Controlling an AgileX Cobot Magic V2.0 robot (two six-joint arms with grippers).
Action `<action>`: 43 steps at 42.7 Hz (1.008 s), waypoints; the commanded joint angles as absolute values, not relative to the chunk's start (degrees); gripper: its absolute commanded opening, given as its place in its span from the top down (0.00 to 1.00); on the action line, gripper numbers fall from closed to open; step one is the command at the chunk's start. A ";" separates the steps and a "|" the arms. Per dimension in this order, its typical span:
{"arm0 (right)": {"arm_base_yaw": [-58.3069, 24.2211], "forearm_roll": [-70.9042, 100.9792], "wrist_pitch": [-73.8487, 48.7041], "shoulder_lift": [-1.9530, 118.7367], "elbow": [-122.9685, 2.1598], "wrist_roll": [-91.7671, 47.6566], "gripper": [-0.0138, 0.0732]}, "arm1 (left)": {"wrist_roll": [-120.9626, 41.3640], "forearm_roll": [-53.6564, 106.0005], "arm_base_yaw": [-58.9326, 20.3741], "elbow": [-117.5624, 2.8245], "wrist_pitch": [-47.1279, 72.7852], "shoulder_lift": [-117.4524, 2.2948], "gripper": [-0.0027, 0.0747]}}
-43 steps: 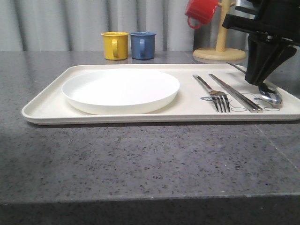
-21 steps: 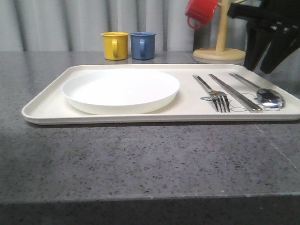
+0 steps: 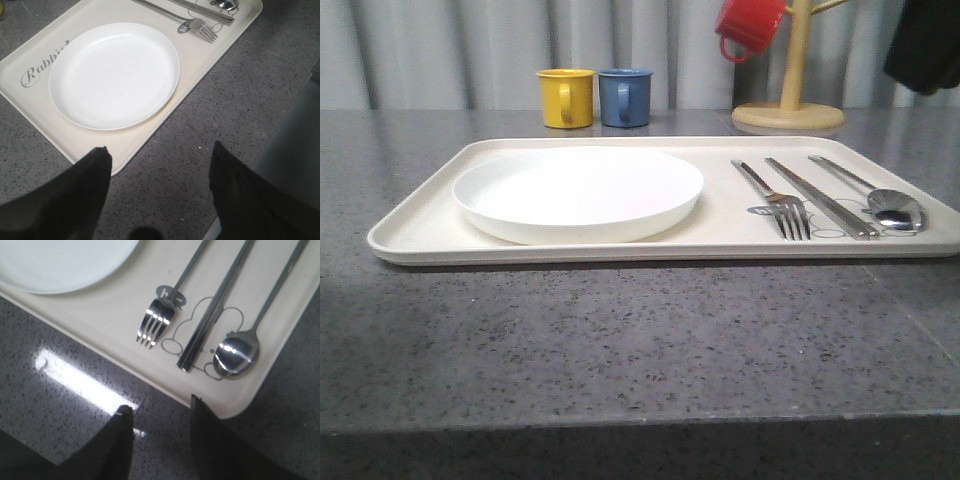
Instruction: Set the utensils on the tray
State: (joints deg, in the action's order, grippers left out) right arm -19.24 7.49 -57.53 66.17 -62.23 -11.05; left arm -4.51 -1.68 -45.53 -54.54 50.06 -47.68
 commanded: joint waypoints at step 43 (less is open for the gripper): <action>-19.43 6.51 -57.28 25.22 -49.02 -7.59 0.59 | -4.04 -1.81 -45.91 -56.08 44.75 -47.50 0.57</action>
State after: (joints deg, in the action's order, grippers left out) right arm -19.24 6.83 -61.79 24.77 -47.77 -8.94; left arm -4.51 -1.81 -45.53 -54.54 48.74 -47.68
